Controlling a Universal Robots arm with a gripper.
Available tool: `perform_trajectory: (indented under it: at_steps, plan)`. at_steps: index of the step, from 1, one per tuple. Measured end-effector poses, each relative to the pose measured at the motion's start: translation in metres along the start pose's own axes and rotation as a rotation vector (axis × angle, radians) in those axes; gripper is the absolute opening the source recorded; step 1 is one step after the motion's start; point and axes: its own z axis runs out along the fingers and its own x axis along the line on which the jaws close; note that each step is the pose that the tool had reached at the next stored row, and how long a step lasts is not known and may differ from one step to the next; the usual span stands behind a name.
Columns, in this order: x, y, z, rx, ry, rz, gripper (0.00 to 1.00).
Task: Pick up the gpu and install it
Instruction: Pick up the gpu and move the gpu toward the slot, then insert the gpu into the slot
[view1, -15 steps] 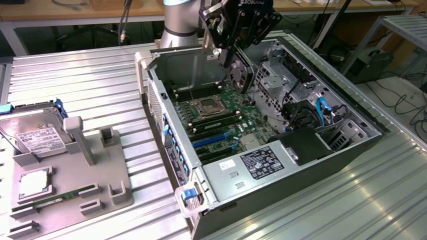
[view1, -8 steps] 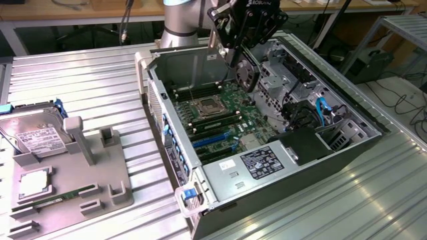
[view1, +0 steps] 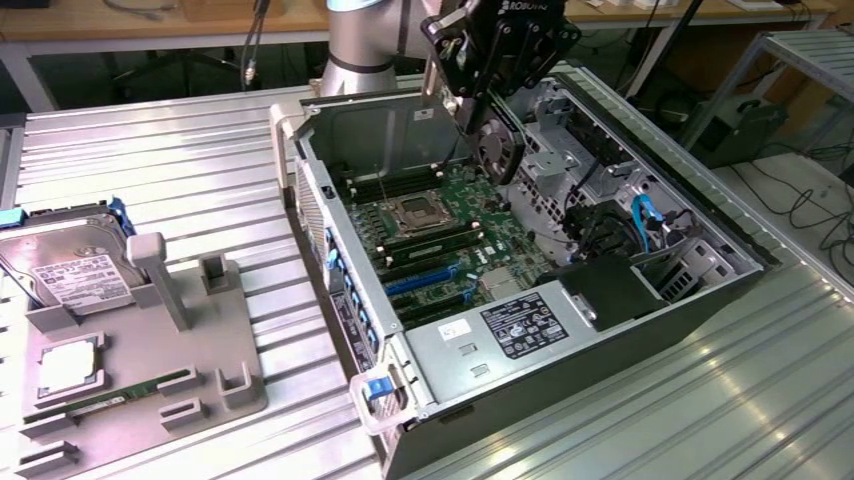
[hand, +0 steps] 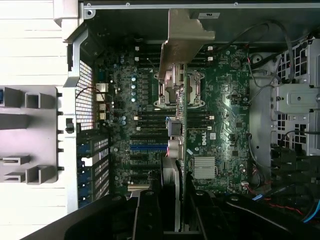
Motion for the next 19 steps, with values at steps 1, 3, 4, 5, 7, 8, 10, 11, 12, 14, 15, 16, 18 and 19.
perform_trajectory:
  at_steps: [1, 3, 4, 5, 7, 8, 10, 11, 12, 14, 15, 16, 18, 19]
  plan:
    - [0.0000, 0.0000, 0.0000, -0.0001, 0.0000, 0.000, 0.27]
    - [0.0000, 0.0000, 0.0000, 0.0000, 0.0000, 0.000, 0.27]
    - [0.0000, 0.0000, 0.0000, -0.0001, 0.0000, 0.000, 0.27]
    - [0.0000, 0.0000, 0.0000, -0.0001, 0.0000, 0.000, 0.27]
    - [0.0000, 0.0000, 0.0000, 0.0000, 0.0000, 0.000, 0.27]
    - [0.0000, 0.0000, 0.0000, 0.0000, 0.0000, 0.000, 0.27]
    - [0.0000, 0.0000, 0.0000, -0.0001, 0.0000, 0.000, 0.27]
    - [0.0000, 0.0000, 0.0000, 0.0000, 0.0000, 0.000, 0.27]
    - [0.0000, 0.0000, 0.0000, 0.0000, 0.0002, -0.005, 0.27]
    - [0.0000, 0.0000, 0.0000, -0.0001, 0.0010, -0.018, 0.27]
    - [0.0000, 0.0000, 0.0000, -0.0002, 0.0018, -0.032, 0.27]
    - [0.0000, 0.0000, 0.0001, -0.0003, 0.0023, -0.042, 0.27]
    - [0.0000, 0.0000, 0.0001, -0.0002, 0.0035, -0.063, 0.27]
    - [0.0000, 0.0000, 0.0000, -0.0002, 0.0042, -0.075, 0.27]
